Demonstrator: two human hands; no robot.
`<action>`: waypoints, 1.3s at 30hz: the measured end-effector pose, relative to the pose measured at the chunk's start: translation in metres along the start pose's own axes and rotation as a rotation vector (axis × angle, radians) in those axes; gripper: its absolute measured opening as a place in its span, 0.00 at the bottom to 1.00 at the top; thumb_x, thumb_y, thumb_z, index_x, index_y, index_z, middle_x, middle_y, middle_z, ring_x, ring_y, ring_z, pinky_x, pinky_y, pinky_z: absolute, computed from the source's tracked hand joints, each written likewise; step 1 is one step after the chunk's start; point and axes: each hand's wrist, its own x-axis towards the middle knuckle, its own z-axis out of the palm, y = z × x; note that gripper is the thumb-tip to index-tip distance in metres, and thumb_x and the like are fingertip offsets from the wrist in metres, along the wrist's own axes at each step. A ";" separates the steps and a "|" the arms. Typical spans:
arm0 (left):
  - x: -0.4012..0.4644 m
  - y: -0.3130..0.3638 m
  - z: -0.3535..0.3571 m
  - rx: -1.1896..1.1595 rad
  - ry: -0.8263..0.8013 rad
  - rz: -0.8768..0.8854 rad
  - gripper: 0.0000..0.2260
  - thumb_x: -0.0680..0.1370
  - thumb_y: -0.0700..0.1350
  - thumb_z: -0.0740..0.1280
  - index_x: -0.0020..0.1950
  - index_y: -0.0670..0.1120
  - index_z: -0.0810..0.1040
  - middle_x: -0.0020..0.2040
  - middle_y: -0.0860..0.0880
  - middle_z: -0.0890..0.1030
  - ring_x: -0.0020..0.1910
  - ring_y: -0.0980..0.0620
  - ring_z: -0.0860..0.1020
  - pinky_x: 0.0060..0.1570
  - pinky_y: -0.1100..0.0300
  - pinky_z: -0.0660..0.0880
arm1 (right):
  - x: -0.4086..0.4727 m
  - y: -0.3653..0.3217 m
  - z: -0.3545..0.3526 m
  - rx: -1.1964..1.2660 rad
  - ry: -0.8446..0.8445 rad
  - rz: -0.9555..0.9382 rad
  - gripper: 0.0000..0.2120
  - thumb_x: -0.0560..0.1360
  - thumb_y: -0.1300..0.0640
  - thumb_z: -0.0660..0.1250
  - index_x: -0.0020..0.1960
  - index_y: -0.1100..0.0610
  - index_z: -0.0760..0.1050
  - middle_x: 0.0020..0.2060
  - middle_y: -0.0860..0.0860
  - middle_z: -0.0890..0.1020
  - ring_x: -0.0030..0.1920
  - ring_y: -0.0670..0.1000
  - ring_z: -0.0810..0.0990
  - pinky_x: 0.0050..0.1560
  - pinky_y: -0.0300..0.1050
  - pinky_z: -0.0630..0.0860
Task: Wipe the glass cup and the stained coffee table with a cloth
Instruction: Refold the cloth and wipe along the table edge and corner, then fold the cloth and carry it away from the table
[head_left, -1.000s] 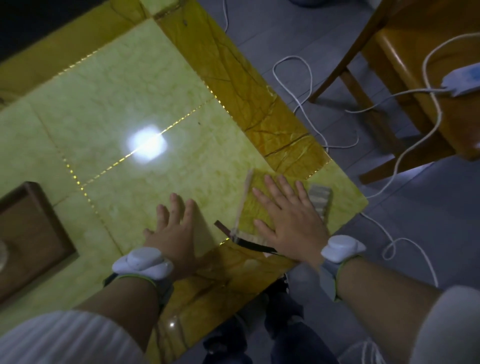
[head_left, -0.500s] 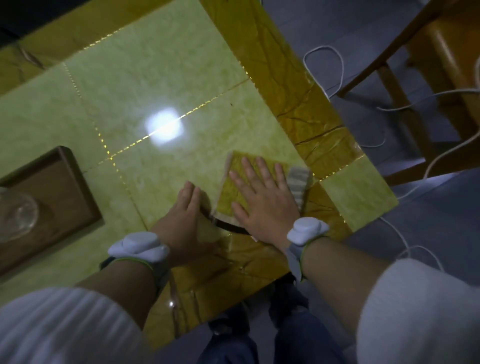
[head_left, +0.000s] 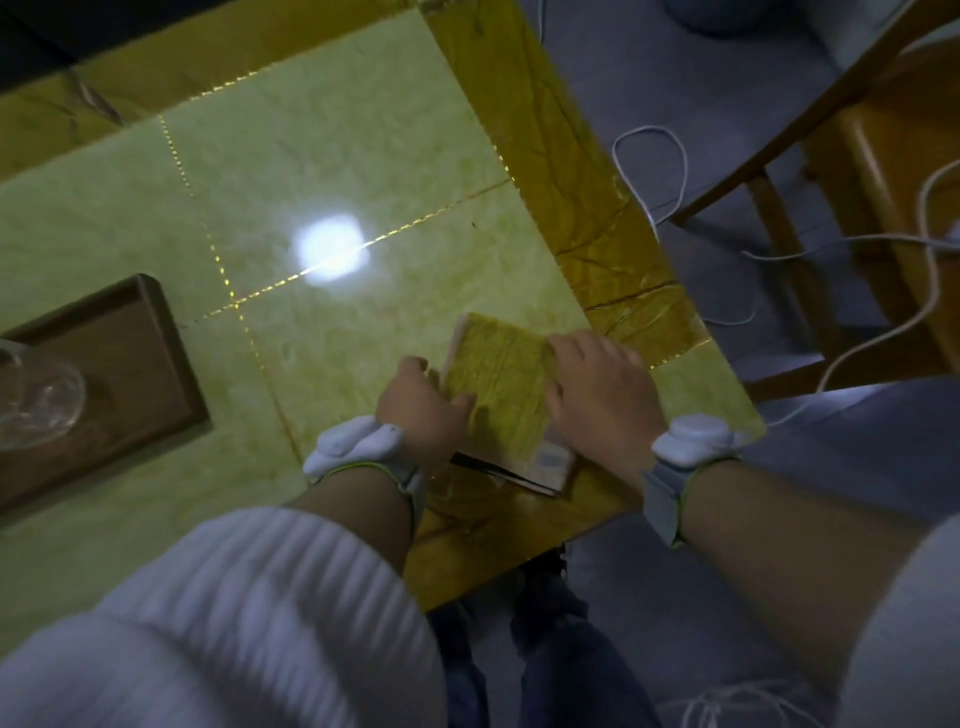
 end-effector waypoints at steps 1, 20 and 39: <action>0.003 0.002 0.003 0.021 0.013 -0.032 0.27 0.73 0.54 0.71 0.68 0.45 0.71 0.59 0.45 0.80 0.56 0.42 0.79 0.50 0.54 0.75 | 0.000 0.001 -0.002 -0.012 -0.002 0.014 0.22 0.77 0.51 0.61 0.70 0.54 0.67 0.61 0.54 0.74 0.61 0.58 0.73 0.59 0.54 0.68; -0.099 0.024 -0.110 -0.122 -0.029 0.069 0.09 0.73 0.41 0.65 0.52 0.45 0.79 0.46 0.42 0.82 0.45 0.41 0.80 0.44 0.52 0.78 | -0.022 -0.028 -0.127 0.074 -0.112 0.074 0.15 0.83 0.46 0.58 0.60 0.55 0.75 0.55 0.58 0.77 0.52 0.62 0.76 0.45 0.53 0.73; -0.291 -0.033 -0.325 -0.771 0.236 -0.047 0.09 0.74 0.50 0.67 0.39 0.45 0.78 0.39 0.47 0.76 0.42 0.45 0.74 0.41 0.55 0.72 | -0.110 -0.221 -0.328 0.550 -0.035 -0.171 0.12 0.82 0.51 0.59 0.63 0.52 0.73 0.53 0.54 0.79 0.51 0.56 0.78 0.48 0.51 0.77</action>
